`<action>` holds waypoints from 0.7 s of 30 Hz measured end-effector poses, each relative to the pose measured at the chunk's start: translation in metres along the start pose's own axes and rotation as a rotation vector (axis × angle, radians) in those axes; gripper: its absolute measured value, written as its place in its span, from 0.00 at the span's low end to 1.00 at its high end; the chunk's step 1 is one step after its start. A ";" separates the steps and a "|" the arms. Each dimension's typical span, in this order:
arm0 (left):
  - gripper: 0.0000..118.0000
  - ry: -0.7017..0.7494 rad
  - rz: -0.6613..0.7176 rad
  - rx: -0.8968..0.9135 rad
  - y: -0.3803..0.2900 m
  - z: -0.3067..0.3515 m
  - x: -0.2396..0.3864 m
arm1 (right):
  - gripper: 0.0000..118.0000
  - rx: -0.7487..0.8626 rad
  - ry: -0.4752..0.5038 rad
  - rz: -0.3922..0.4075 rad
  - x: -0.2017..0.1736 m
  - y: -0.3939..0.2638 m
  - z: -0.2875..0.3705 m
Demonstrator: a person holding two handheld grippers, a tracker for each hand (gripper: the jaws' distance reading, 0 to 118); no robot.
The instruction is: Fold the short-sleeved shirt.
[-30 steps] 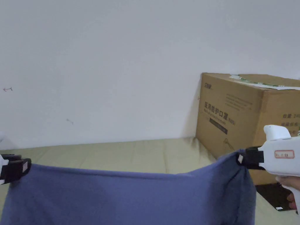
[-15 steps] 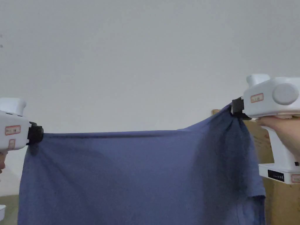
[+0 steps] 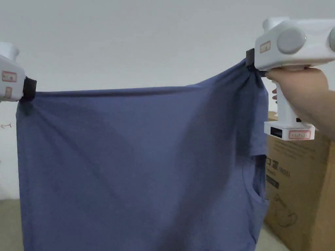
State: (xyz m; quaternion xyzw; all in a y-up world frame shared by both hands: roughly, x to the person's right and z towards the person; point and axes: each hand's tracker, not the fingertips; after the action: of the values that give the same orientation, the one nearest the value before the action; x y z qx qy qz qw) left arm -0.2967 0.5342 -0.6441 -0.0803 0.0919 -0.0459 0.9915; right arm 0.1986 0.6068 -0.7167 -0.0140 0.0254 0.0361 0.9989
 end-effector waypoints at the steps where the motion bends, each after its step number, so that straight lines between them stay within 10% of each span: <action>1: 0.02 0.011 -0.015 0.010 0.000 0.007 0.008 | 0.00 0.011 -0.008 0.009 -0.003 0.001 -0.002; 9: 0.02 -0.004 -0.025 -0.041 -0.046 -0.010 0.036 | 0.00 -0.014 -0.021 0.070 -0.018 -0.063 -0.014; 21: 0.02 -0.221 0.078 -0.578 -0.377 0.029 0.088 | 0.00 -0.730 0.063 -0.031 -0.022 -0.455 0.059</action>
State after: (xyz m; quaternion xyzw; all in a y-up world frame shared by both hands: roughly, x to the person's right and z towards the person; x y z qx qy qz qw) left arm -0.2340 0.1582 -0.5681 -0.3598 -0.0041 0.0294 0.9326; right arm 0.2129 0.1539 -0.6447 -0.3710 0.0413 0.0274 0.9273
